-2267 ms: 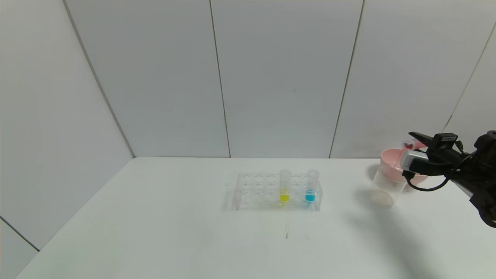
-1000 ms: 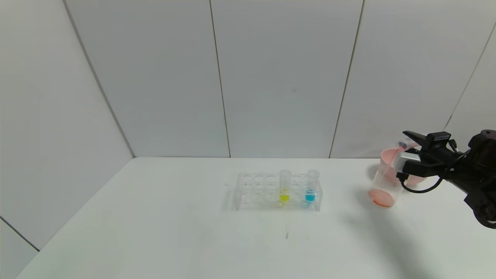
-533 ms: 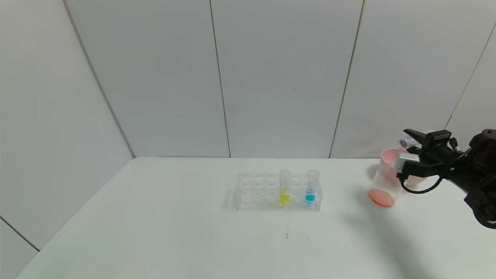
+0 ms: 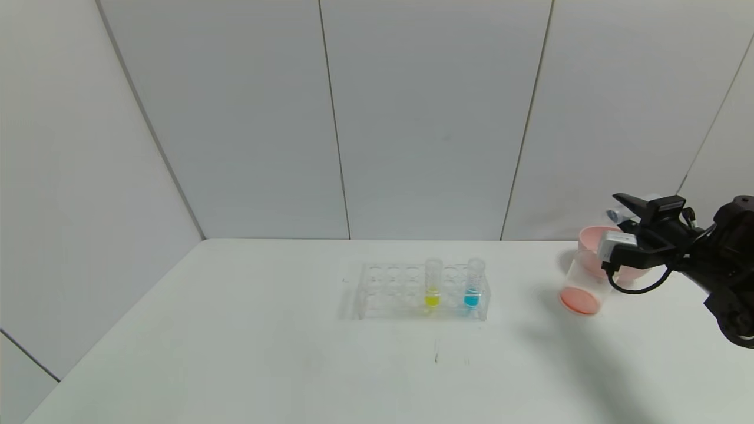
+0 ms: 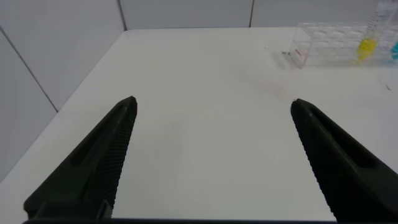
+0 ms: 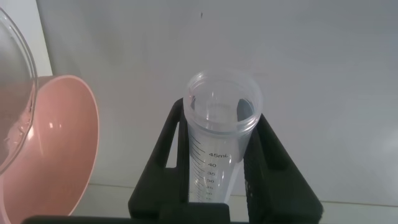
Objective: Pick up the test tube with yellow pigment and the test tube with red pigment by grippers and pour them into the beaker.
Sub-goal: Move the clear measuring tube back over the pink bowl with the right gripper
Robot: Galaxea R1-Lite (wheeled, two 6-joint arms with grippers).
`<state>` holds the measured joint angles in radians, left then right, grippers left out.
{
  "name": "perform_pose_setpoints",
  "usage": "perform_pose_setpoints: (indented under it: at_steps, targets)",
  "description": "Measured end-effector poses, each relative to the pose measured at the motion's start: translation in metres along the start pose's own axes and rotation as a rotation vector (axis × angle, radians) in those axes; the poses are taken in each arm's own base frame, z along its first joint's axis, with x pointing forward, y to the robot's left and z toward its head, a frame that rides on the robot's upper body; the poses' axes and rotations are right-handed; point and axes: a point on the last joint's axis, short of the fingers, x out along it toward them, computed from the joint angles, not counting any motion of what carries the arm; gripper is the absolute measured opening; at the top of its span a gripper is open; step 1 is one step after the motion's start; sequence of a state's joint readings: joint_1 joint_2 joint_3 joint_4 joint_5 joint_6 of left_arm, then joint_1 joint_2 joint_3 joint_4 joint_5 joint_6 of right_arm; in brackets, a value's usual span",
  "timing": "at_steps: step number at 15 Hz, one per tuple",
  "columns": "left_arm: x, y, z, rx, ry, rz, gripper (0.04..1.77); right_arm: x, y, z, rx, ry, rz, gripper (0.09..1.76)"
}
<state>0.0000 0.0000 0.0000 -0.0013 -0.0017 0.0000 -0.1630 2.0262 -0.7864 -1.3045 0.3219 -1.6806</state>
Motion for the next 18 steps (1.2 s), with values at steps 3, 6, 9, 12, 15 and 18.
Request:
perform_pose_setpoints:
  at_steps: [3, 6, 9, 12, 15, 18]
  targets:
    - [0.000, 0.000, 0.000, 0.000, 0.000, 0.000, 1.76, 0.000, 0.000, 0.000, 0.001, -0.001, 0.000, 0.56]
    - [0.000, 0.000, 0.000, 0.000, 0.000, 0.000, 1.76, 0.000, 0.001, 0.001, 0.009, 0.000, 0.004, 0.56]
    - [0.000, 0.000, 0.000, 0.000, 0.000, 0.000, 1.76, 0.004, -0.004, 0.000, 0.116, 0.006, -0.002, 0.56]
    - [0.000, 0.000, 0.000, 0.000, 0.000, 0.000, 1.76, 0.012, -0.014, -0.004, 0.402, 0.034, -0.028, 0.56]
    - [0.000, 0.000, 0.000, 0.000, 0.000, 0.000, 1.76, 0.017, -0.023, -0.007, 0.750, 0.040, -0.075, 0.56]
    - [0.000, 0.000, 0.000, 0.000, 0.000, 0.000, 1.76, 0.017, -0.024, -0.013, 1.114, 0.065, -0.109, 0.56]
